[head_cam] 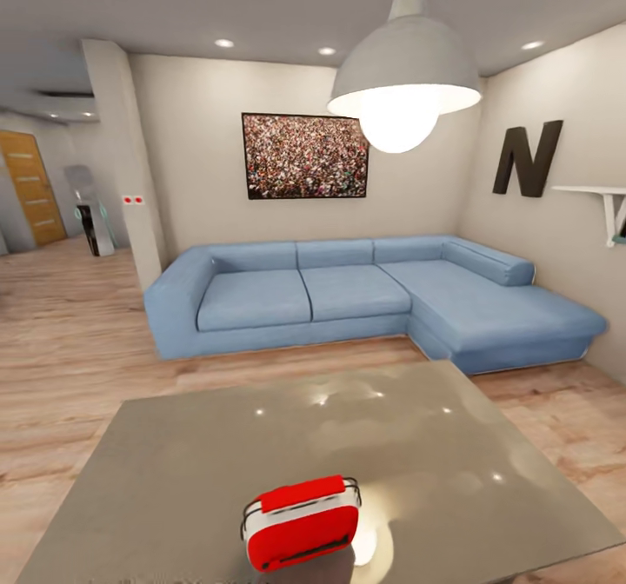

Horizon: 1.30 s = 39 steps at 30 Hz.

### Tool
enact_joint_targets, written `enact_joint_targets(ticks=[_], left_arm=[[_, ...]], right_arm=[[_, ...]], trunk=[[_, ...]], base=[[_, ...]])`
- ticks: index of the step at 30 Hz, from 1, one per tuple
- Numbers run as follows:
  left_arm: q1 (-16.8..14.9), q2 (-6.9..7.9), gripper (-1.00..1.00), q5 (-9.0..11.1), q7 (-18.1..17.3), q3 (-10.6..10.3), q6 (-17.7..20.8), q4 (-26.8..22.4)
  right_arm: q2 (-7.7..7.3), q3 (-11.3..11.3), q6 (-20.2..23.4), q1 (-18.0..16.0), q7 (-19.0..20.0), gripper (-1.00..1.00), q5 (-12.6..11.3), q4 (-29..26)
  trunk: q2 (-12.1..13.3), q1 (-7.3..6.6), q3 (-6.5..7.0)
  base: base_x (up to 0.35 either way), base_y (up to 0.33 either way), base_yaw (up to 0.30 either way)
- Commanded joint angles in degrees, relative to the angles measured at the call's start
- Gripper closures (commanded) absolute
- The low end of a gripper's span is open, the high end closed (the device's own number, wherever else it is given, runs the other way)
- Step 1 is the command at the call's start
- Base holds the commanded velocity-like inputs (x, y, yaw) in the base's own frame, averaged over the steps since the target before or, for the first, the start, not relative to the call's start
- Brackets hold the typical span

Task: Turn on the radio receiver that's on the table in the living room.

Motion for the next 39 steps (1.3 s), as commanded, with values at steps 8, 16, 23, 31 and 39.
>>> enact_joint_targets(ticks=[8, 16, 23, 31, 39], left_arm=[[0.0, 0.0, -1.0, 0.0, 0.0, 0.0, 0.0, 0.0], [0.0, 0.03, -1.0, 0.0, 0.0, 0.0, 0.0, 0.0], [0.0, 0.03, -1.0, 0.0, 0.0, 0.0, 0.0, 0.0], [0.0, -0.04, -1.0, 0.0, -0.04, 0.0, 0.0, 0.0], [0.0, -0.32, -1.0, -0.08, -0.61, 0.0, 0.0, 0.0]], right_arm=[[-0.04, 0.0, 0.03, 0.0, 0.0, -1.0, 0.0, 0.02], [-0.08, -0.04, 0.03, 0.0, 0.0, -1.0, 0.0, 0.02], [-0.09, -0.08, -0.04, 0.0, 0.0, -1.0, 0.0, -0.02], [-0.09, -0.09, -0.05, 0.0, 0.0, -1.0, 0.0, 0.01], [-0.09, -0.28, -0.05, 0.0, -0.04, -1.0, -0.14, -0.02]], trunk=[[0.0, 0.0, 0.0], [0.0, 0.0, 0.0], [0.0, 0.0, 0.0], [0.0, 0.0, 0.0], [0.0, 0.0, 0.0]], base=[[0.0, 0.0, 0.264], [0.0, 0.0, 0.08], [0.0, 0.0, 0.005], [0.0, 0.0, 0.0], [0.0, 0.0, 0.0]])
